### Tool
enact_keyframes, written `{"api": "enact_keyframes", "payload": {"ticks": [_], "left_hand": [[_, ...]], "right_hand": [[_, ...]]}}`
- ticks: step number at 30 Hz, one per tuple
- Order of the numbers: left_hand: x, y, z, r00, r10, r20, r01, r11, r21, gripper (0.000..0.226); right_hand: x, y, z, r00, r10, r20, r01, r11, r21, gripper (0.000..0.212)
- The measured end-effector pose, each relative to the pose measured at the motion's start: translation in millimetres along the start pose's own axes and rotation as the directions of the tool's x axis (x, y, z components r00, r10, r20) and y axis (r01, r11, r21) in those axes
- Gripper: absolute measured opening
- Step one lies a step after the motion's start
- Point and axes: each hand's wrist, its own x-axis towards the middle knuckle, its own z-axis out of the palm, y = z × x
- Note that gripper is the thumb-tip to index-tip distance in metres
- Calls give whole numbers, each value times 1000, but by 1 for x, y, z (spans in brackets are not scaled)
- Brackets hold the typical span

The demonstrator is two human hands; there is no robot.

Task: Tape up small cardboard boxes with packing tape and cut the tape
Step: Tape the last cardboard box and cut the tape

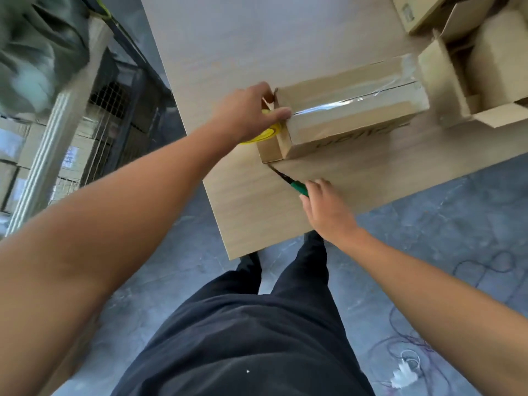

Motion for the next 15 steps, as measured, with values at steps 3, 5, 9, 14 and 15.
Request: {"api": "enact_keyframes", "payload": {"ticks": [3, 5, 9, 14, 15], "left_hand": [[-4, 1, 1, 1000, -11, 5, 11, 999, -33, 58], [-7, 3, 1, 1000, -17, 1, 17, 998, -55, 59], [-11, 6, 0, 999, -30, -21, 28, 996, -82, 58], [-24, -4, -4, 999, -32, -7, 30, 986, -165, 39], [-31, -9, -5, 1000, -20, 3, 20, 966, -259, 32]], "right_hand": [[-13, -12, -42, 975, 210, -75, -166, 908, 384, 28], [5, -32, -77, 919, 349, -186, -197, 812, 549, 21], [63, -64, -122, 881, 386, -275, -209, 837, 506, 23], [86, -73, -115, 879, 448, 164, -477, 844, 246, 51], [85, -74, -112, 882, 428, 198, -465, 860, 211, 54]]}}
